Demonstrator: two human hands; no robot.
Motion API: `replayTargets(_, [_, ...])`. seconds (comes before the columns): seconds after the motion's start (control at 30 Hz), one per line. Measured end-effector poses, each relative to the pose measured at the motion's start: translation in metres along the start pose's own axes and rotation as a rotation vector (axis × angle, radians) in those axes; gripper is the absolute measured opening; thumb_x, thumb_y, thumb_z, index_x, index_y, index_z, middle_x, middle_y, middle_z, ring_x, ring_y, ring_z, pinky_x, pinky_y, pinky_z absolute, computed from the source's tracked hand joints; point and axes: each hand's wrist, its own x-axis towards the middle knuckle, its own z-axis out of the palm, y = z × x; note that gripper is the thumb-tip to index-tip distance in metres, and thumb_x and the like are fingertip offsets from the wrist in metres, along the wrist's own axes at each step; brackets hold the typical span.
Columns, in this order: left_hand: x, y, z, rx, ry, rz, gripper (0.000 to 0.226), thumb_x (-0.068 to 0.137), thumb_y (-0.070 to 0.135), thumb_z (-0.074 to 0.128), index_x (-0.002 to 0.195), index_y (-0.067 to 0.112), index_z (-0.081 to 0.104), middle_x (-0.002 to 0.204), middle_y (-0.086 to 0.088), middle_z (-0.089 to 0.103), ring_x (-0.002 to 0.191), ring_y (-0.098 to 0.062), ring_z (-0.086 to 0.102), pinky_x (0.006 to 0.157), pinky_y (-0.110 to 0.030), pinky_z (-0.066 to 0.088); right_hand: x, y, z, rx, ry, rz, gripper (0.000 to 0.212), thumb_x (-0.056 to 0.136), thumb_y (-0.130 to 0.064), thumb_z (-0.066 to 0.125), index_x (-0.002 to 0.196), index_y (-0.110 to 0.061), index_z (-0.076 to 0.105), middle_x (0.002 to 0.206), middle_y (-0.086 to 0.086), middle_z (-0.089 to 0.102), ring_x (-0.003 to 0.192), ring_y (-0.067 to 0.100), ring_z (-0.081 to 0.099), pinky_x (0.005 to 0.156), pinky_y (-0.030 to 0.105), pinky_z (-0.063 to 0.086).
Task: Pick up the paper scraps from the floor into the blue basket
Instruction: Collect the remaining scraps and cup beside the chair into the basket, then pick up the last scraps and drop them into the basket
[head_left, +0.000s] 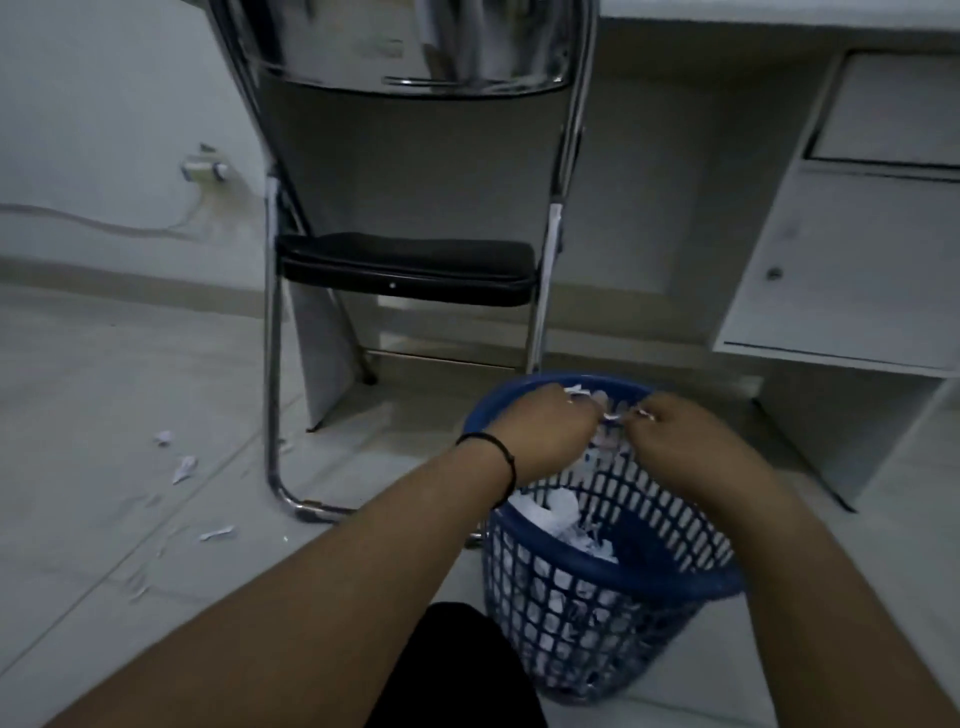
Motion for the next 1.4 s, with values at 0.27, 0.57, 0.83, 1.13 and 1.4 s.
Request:
replayTargets(0.27, [0.011,-0.027,0.019,0.068,0.018,-0.021,0.052,0.095,0.015,0.042,0.144,0.021,0.025,0.079,0.007,0.056,0.064,-0.008,0.050,0.051,-0.012,0.042,0.001,0.035,0.015,0.148,-0.071,0.137,0.049,0.099,-0.043,0.024,0.133,-0.018,0.048,0.130,0.014,0.053,0.104,0.021,0.054,0.085,0.031,0.037])
replayTargets(0.57, [-0.002,-0.069,0.013,0.337,0.327,0.005,0.062,0.083,0.025,0.059,0.139,0.019,0.034,0.143,-0.007,0.037,0.139,-0.030,0.023,0.115,-0.045,0.023,-0.001,0.056,0.037,-0.046,-0.059,0.033,0.053,0.097,-0.052,0.024,0.143,-0.027,0.033,0.154,0.002,0.026,0.141,0.025,0.023,0.114,0.046,0.018])
replayTargets(0.83, [-0.006,-0.084,0.019,-0.535,0.219,-0.630,0.023,0.078,0.006,0.060,0.099,0.008,0.052,0.089,-0.012,0.055,0.075,-0.026,0.056,0.071,-0.042,0.057,-0.014,0.064,0.050,-0.301,0.217,0.169,0.047,0.090,-0.027,0.043,0.137,-0.023,0.042,0.143,0.006,0.044,0.136,0.027,0.029,0.110,0.063,0.000])
replayTargets(1.13, [-0.019,-0.067,-0.005,-0.820,0.321,-0.624,0.017,0.079,-0.008,0.049,0.076,0.009,0.049,0.083,-0.011,0.050,0.072,-0.028,0.052,0.073,-0.044,0.055,-0.039,0.065,0.027,0.227,0.580,0.218,0.034,0.085,-0.005,0.044,0.116,0.001,0.055,0.128,0.025,0.048,0.102,0.037,0.053,0.080,0.032,0.042])
replayTargets(1.4, [-0.065,-0.038,-0.080,-0.870,0.470,-0.429,0.017,0.079,-0.006,0.053,0.076,0.010,0.049,0.083,-0.011,0.051,0.079,-0.029,0.055,0.082,-0.049,0.055,-0.063,-0.009,-0.013,0.493,0.760,-0.031,0.044,0.083,-0.010,0.047,0.126,-0.017,0.048,0.108,0.003,0.055,0.092,0.021,0.051,0.077,0.031,0.039])
